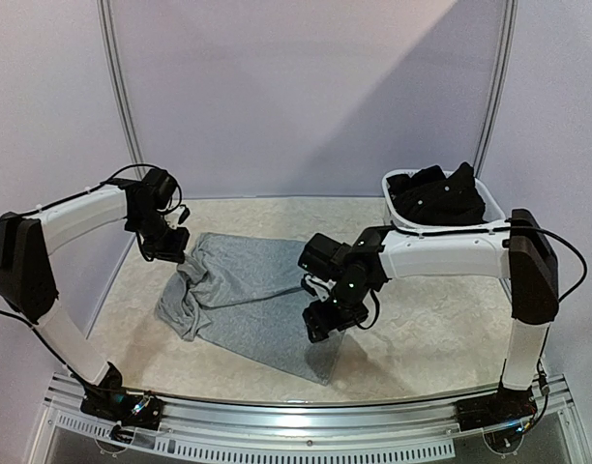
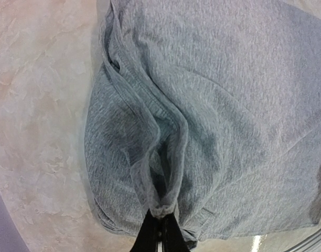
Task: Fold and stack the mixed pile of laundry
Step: Smooth out the flattened tank top at the center of the board.
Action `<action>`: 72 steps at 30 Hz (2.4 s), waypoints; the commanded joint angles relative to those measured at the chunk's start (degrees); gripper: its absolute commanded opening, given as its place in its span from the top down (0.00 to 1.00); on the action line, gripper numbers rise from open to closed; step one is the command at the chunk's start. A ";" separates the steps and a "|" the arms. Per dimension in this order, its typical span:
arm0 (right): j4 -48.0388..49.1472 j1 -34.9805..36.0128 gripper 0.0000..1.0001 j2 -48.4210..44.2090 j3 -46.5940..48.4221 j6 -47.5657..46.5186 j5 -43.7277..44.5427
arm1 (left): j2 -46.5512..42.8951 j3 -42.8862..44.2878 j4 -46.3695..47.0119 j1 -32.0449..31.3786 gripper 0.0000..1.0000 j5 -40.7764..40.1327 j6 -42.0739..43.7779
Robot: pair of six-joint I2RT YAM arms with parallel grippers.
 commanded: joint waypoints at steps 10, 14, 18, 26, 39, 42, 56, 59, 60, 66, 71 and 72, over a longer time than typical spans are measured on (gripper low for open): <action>-5.68 2.45 0.27 4.38 5.86 -0.50 0.96 | -0.73 0.68 1.48 1.44 1.00 1.14 -0.10; -6.86 2.94 0.27 5.37 6.94 -1.11 -0.13 | -0.82 0.72 1.43 1.45 1.00 1.19 -0.06; -10.56 4.85 0.28 6.69 8.57 -1.57 0.56 | -1.15 0.86 1.26 1.60 1.00 0.86 0.27; -14.03 8.24 0.32 7.69 8.98 -2.08 -0.11 | -1.24 0.83 1.27 1.85 1.00 1.11 0.16; -13.52 9.65 0.54 12.33 10.05 -3.39 0.75 | -0.68 1.43 0.41 2.04 1.00 0.93 0.38; -13.24 10.05 0.59 13.21 8.98 -3.86 0.55 | -0.57 1.37 0.50 2.03 1.00 0.67 0.15; -14.02 10.50 1.00 8.21 -2.21 -3.91 2.49 | -0.17 3.25 0.00 2.07 1.00 -1.25 -0.49; -17.61 10.28 1.00 5.53 -3.97 -2.03 4.17 | 1.03 6.19 -0.73 2.52 1.00 -1.58 0.24; -18.31 10.15 1.00 4.68 -4.98 -1.26 4.21 | 1.61 7.36 -1.01 2.77 1.00 -1.58 0.49; -20.44 8.94 1.00 -2.45 -13.07 3.10 3.77 | 6.49 14.93 -1.04 5.39 1.00 0.03 0.75; -22.06 7.89 1.00 -5.35 -17.60 4.60 4.00 | 11.17 19.01 -0.60 8.05 1.00 -0.06 1.77; -22.72 7.55 1.00 -5.75 -17.83 4.77 4.34 | 11.97 19.52 -0.17 8.91 1.00 0.30 1.96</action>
